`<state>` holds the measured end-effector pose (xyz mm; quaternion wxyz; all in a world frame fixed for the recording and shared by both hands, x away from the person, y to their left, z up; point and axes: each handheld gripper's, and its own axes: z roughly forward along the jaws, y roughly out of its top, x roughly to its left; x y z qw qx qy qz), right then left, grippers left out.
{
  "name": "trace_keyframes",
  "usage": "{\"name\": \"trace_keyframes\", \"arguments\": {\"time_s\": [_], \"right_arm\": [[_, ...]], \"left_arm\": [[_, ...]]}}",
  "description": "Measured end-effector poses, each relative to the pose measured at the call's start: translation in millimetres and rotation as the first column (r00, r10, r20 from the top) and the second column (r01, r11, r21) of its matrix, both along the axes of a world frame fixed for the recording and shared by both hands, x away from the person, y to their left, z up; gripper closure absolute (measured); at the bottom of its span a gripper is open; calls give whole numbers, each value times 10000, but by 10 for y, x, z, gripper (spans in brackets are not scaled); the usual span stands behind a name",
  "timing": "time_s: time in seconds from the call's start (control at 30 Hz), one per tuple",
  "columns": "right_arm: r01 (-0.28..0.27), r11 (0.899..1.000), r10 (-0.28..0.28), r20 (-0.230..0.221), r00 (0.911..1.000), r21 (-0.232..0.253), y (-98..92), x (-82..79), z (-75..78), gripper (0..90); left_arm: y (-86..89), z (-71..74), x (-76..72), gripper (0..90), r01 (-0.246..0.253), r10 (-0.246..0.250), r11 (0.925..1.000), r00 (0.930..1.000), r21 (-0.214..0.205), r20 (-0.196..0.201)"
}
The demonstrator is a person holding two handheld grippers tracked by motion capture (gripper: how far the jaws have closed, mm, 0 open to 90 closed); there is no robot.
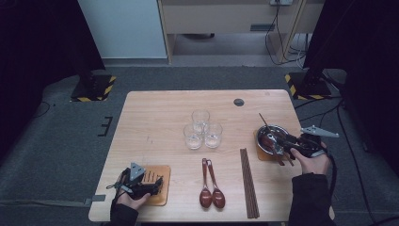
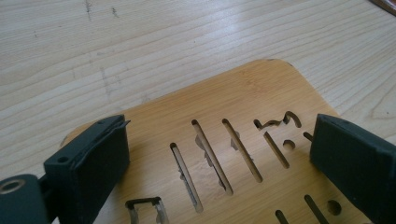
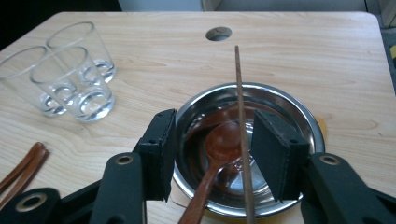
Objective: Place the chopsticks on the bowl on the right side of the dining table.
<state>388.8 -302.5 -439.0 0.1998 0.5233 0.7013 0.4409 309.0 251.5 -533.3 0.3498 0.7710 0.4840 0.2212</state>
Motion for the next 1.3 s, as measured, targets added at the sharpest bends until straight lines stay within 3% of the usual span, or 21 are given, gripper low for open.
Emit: {"name": "trace_keyframes", "arguments": {"time_s": [0.67,1.3], "right_arm": [[-424,9991,421,467,9980,62,196,-212,145,483],[-936,9952,949,444,9945,-300,461,-314,146,497]], "left_arm": [[0,0,0,38,-2,2,10000,10000,1,-2],[0,0,0,37,2,-2,10000,10000,0,-2]]}}
